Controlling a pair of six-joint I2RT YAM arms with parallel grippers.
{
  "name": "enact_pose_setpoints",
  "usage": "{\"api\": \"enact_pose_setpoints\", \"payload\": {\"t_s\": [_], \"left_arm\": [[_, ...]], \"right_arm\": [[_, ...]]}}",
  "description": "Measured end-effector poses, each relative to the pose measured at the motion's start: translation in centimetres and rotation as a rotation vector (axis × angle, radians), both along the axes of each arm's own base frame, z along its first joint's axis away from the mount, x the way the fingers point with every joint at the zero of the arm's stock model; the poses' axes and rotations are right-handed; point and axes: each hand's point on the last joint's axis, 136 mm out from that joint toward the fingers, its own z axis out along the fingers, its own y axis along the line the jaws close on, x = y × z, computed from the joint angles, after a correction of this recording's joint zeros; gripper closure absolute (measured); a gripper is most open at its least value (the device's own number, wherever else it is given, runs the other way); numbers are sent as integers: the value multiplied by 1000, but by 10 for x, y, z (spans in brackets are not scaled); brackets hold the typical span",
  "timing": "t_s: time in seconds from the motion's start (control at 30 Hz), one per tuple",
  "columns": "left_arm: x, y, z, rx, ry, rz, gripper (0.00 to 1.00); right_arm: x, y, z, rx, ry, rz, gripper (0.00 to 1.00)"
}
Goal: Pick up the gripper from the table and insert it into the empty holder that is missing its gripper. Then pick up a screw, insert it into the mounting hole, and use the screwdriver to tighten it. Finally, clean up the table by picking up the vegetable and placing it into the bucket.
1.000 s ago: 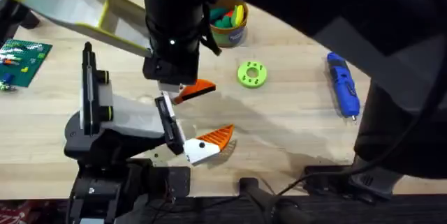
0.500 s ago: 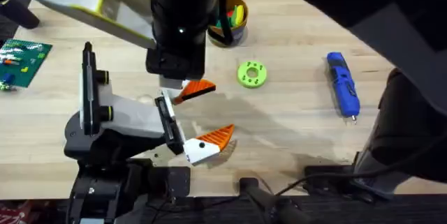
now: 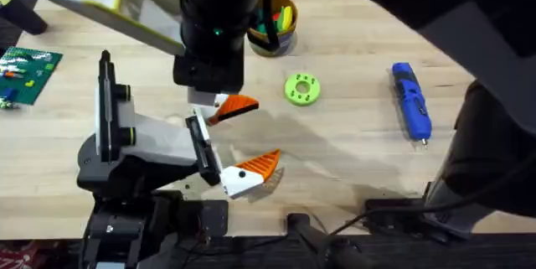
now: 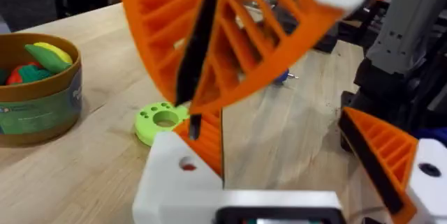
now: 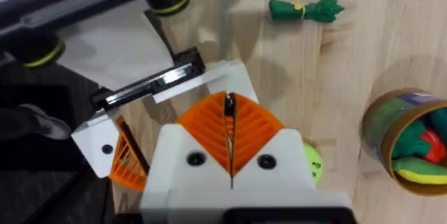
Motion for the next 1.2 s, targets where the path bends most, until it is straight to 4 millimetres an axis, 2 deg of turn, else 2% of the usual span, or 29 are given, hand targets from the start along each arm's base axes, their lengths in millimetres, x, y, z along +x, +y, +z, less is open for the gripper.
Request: {"api": "enact_pose_setpoints", "payload": {"t_s": [0.6,0.8,0.97,1.2], "left_arm": [[0,0,0,0,0,0,15],[0,0,0,0,0,0,14],[0,0,0,0,0,0,15],[0,0,0,0,0,0,14]], "right_arm": [[6,-15,-6,-17,59,-37,993],[14,-12,-4,53,22,-48,993],[11,-18,-6,54,26,-54,993],[11,-17,-6,60,33,-56,993]]}}
